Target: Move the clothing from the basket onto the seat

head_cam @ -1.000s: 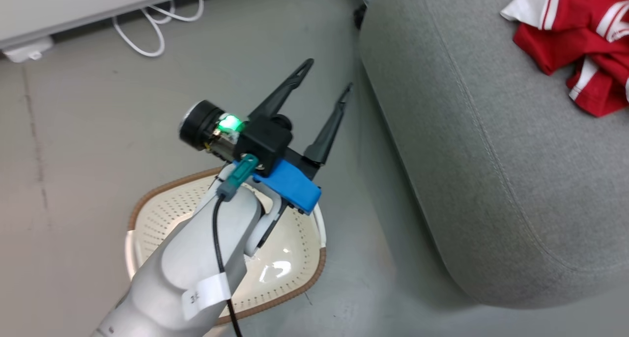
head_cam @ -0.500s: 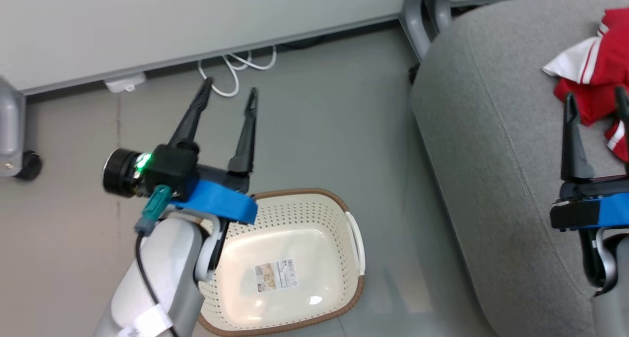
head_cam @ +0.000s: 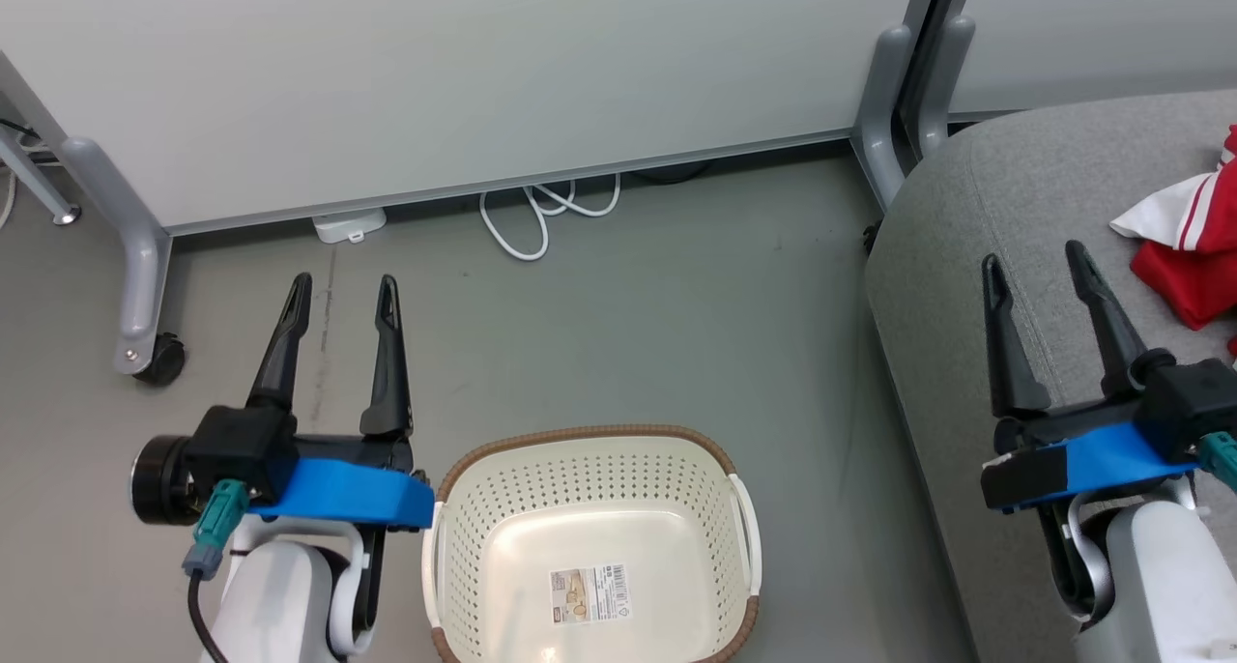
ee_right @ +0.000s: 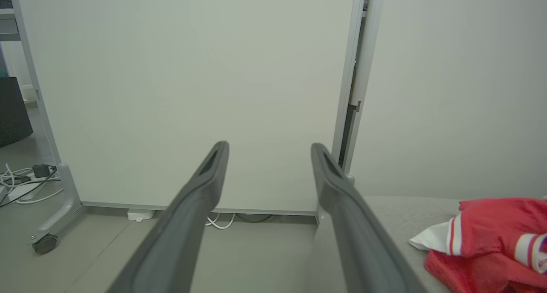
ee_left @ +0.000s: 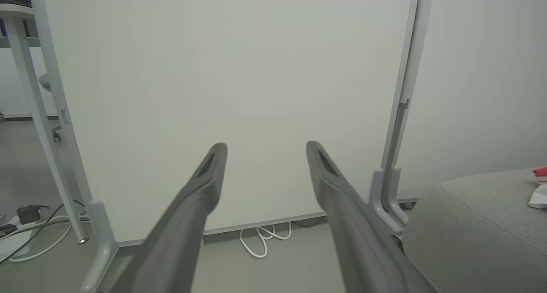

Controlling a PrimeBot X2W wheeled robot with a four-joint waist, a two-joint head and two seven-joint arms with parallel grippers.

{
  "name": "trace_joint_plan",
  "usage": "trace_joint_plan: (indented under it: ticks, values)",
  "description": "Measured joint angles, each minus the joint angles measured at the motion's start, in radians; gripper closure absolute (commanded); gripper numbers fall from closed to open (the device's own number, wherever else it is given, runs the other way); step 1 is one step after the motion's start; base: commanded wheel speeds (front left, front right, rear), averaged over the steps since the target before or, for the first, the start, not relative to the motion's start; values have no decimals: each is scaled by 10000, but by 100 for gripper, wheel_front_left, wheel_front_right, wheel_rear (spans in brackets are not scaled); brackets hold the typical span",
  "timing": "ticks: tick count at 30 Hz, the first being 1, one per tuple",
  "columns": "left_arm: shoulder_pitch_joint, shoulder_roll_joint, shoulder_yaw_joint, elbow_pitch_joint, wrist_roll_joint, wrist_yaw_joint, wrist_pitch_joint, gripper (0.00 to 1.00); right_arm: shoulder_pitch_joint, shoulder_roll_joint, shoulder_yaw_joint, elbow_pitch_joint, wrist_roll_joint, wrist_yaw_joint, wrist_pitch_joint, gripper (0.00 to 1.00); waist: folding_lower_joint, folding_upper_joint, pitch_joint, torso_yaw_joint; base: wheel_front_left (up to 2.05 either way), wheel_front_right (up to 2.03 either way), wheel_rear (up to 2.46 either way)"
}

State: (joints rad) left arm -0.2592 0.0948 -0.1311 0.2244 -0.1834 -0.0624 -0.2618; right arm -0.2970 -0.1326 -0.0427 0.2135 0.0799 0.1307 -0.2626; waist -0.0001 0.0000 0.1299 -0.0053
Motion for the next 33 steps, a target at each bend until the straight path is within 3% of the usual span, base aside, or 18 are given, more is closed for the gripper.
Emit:
trace_joint_plan:
  ticks: [13,33]
  values:
    - [1403,-387,800,-391,341,-387,0,0,1226,476,148,-48,21,0,0,0,0,0,-664,174,0,0,0]
    - [2124,-435,596,-81,165,-610,0,0,2412,767,-81,-40,127,0,0,0,0,0,-1225,71,0,0,0]
